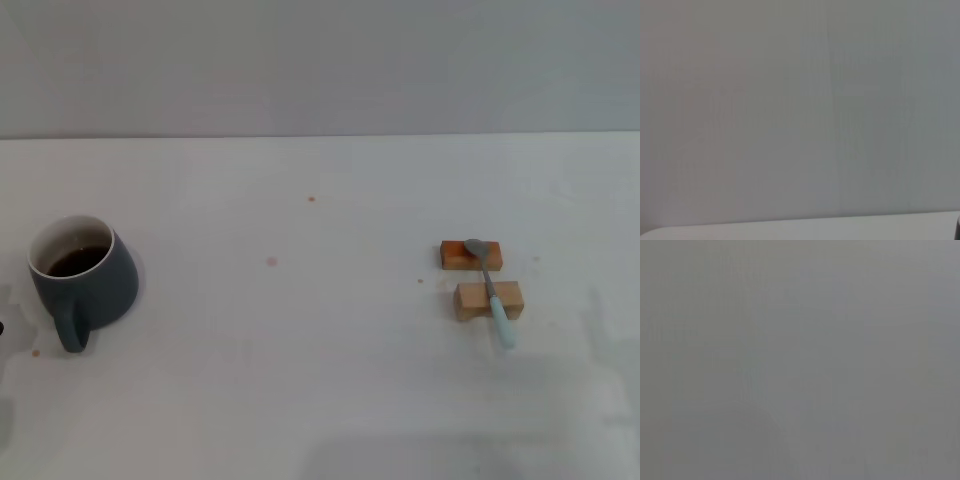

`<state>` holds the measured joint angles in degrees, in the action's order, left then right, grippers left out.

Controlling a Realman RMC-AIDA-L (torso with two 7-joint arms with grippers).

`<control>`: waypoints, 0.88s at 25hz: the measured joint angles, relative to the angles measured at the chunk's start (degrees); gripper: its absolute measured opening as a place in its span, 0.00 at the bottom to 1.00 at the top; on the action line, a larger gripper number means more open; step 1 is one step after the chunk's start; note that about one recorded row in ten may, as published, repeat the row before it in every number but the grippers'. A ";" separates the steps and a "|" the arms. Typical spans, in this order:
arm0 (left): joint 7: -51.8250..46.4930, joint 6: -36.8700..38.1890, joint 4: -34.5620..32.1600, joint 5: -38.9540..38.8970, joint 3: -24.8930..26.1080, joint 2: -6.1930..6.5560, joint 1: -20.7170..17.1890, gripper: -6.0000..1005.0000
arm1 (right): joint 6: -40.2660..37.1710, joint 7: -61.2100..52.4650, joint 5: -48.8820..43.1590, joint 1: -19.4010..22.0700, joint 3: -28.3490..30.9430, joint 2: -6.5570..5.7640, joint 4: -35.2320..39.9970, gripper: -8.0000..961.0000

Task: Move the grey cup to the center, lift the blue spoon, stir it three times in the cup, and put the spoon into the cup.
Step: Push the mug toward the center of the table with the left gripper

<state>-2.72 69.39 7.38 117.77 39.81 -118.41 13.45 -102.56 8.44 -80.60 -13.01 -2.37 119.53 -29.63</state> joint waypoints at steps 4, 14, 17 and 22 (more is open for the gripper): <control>0.00 0.00 0.00 0.00 0.00 0.00 0.00 0.00 | -0.52 0.00 -0.04 0.02 -0.10 0.01 -0.13 0.77; 0.00 -0.18 -0.88 0.00 0.00 0.11 0.16 0.00 | -2.85 0.00 -1.38 0.80 -0.79 0.04 0.02 0.77; 0.35 -0.77 -1.41 0.00 0.00 0.14 0.77 0.00 | -2.64 0.00 -1.40 0.50 -0.79 0.01 -0.07 0.77; 3.19 -2.43 -1.47 0.00 0.00 0.17 1.90 0.00 | -2.79 0.00 -1.41 0.43 -0.79 0.00 -0.15 0.77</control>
<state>0.47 66.96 5.91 117.77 39.81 -118.24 15.36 -105.35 8.44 -82.01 -12.58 -3.16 119.53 -29.78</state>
